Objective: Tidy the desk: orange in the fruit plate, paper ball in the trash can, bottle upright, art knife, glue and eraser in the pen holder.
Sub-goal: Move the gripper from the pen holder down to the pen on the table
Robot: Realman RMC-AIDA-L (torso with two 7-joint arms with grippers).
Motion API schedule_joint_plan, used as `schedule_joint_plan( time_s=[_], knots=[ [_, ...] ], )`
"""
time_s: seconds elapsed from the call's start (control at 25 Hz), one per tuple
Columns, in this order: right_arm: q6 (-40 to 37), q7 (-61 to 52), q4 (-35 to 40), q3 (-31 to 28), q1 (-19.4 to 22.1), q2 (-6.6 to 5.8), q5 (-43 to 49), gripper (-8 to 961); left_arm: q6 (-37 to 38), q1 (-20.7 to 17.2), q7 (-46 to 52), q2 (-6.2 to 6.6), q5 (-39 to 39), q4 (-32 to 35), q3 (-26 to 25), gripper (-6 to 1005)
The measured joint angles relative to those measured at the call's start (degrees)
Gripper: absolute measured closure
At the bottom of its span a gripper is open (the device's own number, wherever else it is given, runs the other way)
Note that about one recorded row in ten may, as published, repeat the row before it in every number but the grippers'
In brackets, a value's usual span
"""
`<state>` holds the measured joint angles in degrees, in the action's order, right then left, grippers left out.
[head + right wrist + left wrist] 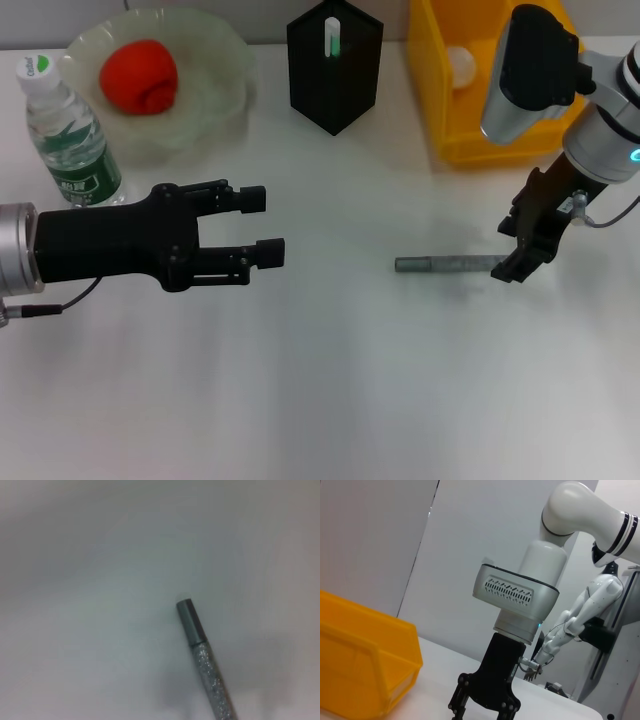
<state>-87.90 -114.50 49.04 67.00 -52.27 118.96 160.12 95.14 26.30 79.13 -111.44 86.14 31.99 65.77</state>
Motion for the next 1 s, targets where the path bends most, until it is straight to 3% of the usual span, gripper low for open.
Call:
schedule_joint_plan(
  time_s=[0.04,0.28,0.76,1.0],
  knots=[
    [0.15,0.01,-0.15,0.19,-0.05,0.01,0.05,214,0.0,-0.02,0.07,0.0,0.0,0.0,-0.01,197],
    [1.87,0.02,-1.23,1.98,0.05,0.1,0.04,425,-0.03,0.02,0.23,0.0,-0.01,0.0,-0.08,197],
    [5.69,1.55,-4.07,4.8,-0.04,0.3,-1.35,518,-0.04,0.11,0.29,0.08,1.02,0.06,0.28,197],
    [6.02,1.65,-4.57,5.1,-0.28,0.31,-1.39,534,0.17,0.82,-0.26,-0.05,6.35,0.67,-0.04,197]
  ],
)
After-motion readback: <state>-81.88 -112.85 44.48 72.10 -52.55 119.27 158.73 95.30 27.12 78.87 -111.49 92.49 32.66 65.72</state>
